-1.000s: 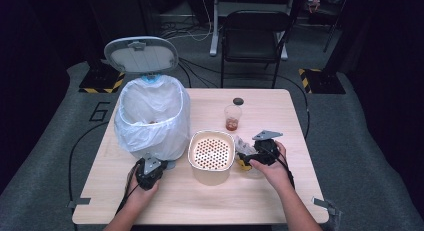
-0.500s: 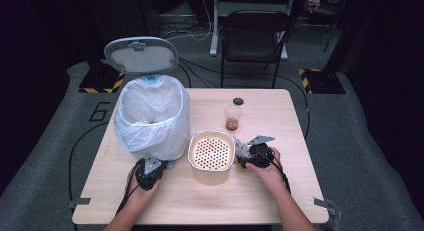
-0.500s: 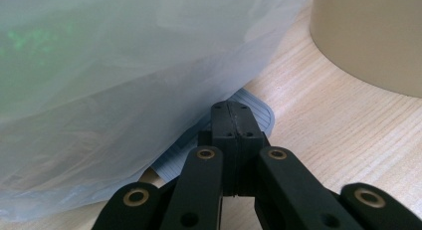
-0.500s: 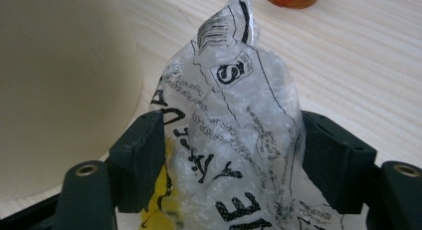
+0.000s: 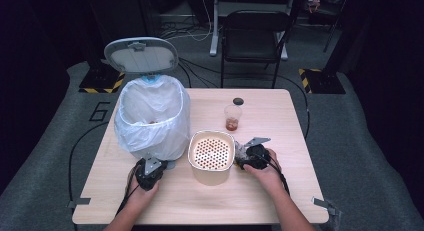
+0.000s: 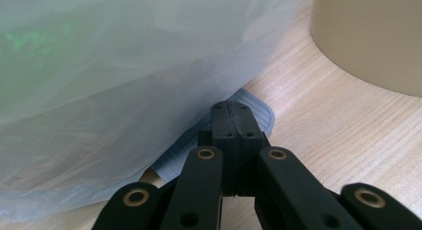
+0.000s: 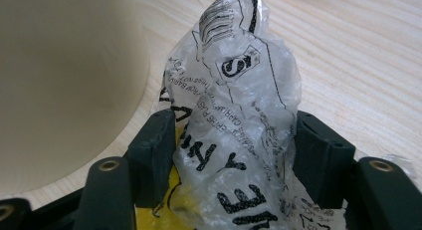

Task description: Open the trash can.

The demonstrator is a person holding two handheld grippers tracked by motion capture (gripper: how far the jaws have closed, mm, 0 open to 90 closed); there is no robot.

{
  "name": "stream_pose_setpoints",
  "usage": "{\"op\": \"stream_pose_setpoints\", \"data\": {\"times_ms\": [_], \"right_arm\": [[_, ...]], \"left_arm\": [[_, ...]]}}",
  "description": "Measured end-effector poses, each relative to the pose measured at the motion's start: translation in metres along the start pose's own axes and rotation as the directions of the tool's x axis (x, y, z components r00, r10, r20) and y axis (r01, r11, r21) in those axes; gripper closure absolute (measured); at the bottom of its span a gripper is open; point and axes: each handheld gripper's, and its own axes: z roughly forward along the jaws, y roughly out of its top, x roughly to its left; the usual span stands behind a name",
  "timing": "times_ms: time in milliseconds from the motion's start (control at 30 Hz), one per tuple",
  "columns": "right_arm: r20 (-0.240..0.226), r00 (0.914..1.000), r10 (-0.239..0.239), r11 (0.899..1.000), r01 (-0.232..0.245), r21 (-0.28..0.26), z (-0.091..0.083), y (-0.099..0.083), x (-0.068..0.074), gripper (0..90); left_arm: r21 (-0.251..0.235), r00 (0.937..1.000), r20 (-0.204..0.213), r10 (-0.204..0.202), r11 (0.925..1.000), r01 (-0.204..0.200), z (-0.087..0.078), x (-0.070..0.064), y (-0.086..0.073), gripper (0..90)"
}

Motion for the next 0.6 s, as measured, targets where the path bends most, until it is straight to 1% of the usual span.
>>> {"op": "stream_pose_setpoints", "data": {"times_ms": [33, 100, 167, 233, 267, 300, 333, 367, 433, 500, 533, 600], "right_arm": [[0.001, 1.0, 0.002, 1.0, -0.002, 0.0, 0.0, 0.0, 0.0, 39.0], [-0.005, 0.9999, -0.014, 1.0, 0.014, 0.005, -0.001, 0.0, 0.0, 42.5], [-0.004, 1.0, -0.009, 1.0, 0.009, 0.0, -0.001, 0.0, 0.0, 45.2], [-0.006, 1.0, -0.003, 1.0, 0.003, -0.007, -0.001, -0.001, -0.001, 51.1], [-0.002, 1.0, 0.009, 1.0, -0.009, -0.012, -0.002, -0.001, -0.001, 54.9], [-0.003, 1.0, -0.002, 1.0, 0.002, -0.018, -0.002, -0.002, -0.002, 58.1], [-0.009, 0.9999, 0.011, 1.0, -0.011, -0.015, -0.003, -0.002, -0.003, 62.0], [-0.014, 0.9999, 0.002, 1.0, -0.002, -0.012, -0.003, -0.003, -0.004, 64.6], [-0.022, 0.9994, 0.028, 0.999, -0.028, -0.026, -0.004, -0.004, -0.006, 70.1], [-0.031, 0.9992, 0.024, 0.999, -0.025, -0.033, -0.004, -0.005, -0.009, 73.8], [-0.033, 0.9988, 0.035, 0.999, -0.036, -0.025, -0.005, -0.005, -0.009, 75.5], [-0.036, 0.9984, 0.044, 0.999, -0.045, -0.024, -0.005, -0.005, -0.01, 77.3]], "left_arm": [[0.0, 1.0, 0.002, -0.002, 1.0, 0.002, 0.0, 0.0, 0.0, 90.0], [-0.001, 1.0, 0.0, -0.001, 1.0, 0.001, 0.0, 0.0, 0.0, 90.0], [0.0, 1.0, 0.001, -0.001, 1.0, 0.001, 0.0, 0.0, 0.0, 90.0], [0.0, 1.0, 0.0, 0.001, 1.0, -0.001, 0.0, 0.0, 0.0, 90.0], [-0.003, 1.0, -0.003, 0.0, 1.0, 0.0, 0.0, 0.0, 0.0, 90.0], [-0.001, 1.0, -0.002, 0.0, 1.0, 0.0, 0.0, 0.0, 0.0, 90.0], [-0.002, 1.0, -0.002, -0.001, 1.0, 0.001, 0.0, 0.0, 0.0, 90.0], [-0.001, 1.0, 0.0, -0.002, 1.0, 0.002, 0.0, 0.0, 0.0, 90.0], [-0.001, 1.0, 0.003, -0.005, 1.0, 0.005, 0.0, 0.0, 0.0, 90.0], [-0.002, 1.0, -0.002, -0.001, 1.0, 0.001, 0.0, -0.001, 0.0, 90.0], [-0.008, 1.0, -0.006, -0.001, 1.0, 0.001, 0.001, -0.001, 0.0, 90.0], [-0.001, 1.0, 0.001, -0.001, 1.0, 0.001, 0.0, 0.0, 0.0, 90.0]]}}
